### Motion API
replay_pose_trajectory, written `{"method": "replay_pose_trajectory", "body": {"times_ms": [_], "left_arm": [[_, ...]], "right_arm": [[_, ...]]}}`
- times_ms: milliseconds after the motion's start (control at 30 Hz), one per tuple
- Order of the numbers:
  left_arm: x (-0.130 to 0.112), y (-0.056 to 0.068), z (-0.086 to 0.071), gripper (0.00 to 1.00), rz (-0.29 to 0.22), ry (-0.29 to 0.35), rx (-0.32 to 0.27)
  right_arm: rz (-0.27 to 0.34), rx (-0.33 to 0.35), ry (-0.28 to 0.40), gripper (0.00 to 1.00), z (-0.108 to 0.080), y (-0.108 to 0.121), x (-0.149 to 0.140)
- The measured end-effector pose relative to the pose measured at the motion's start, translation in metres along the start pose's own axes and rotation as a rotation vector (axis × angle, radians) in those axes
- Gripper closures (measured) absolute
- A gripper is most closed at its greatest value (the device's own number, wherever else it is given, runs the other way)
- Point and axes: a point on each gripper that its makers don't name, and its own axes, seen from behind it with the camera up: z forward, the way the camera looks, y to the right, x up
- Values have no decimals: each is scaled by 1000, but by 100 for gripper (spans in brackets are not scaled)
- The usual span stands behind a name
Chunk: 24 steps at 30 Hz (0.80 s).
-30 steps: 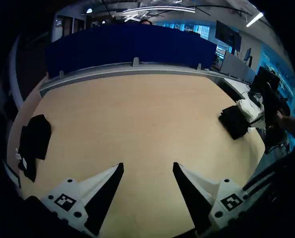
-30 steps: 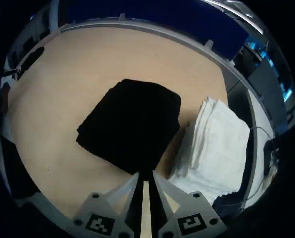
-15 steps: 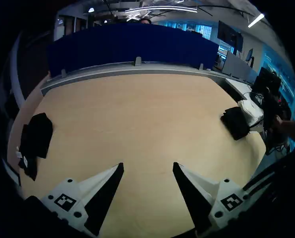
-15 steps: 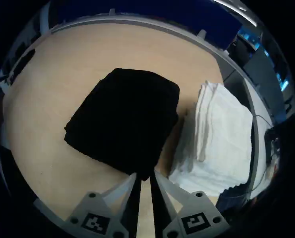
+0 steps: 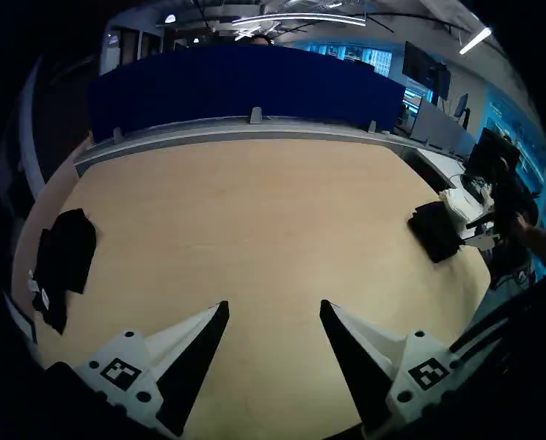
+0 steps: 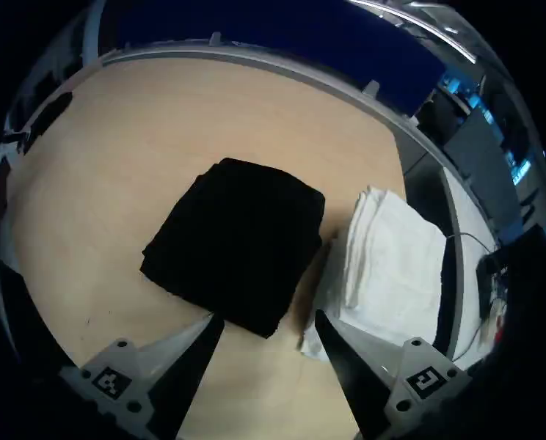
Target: Fold towel
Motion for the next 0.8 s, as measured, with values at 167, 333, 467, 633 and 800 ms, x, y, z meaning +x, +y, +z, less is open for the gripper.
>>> {"method": "replay_pose_trajectory", "body": {"times_ms": [167, 333, 467, 633, 800], "left_arm": [[0, -3, -1, 8, -5, 7, 0], [1, -8, -3, 8, -12, 17, 1], [3, -14, -6, 8, -15, 28, 2], [8, -20, -8, 8, -12, 41, 1], [14, -23, -10, 8, -6, 56, -4]], "right_arm": [[21, -9, 26, 0, -4, -2, 11], [74, -19, 106, 0, -8, -11, 38], [161, -36, 257, 0, -21, -18, 82], [279, -64, 464, 0, -47, -22, 137], [356, -96, 647, 0, -78, -26, 183]]}}
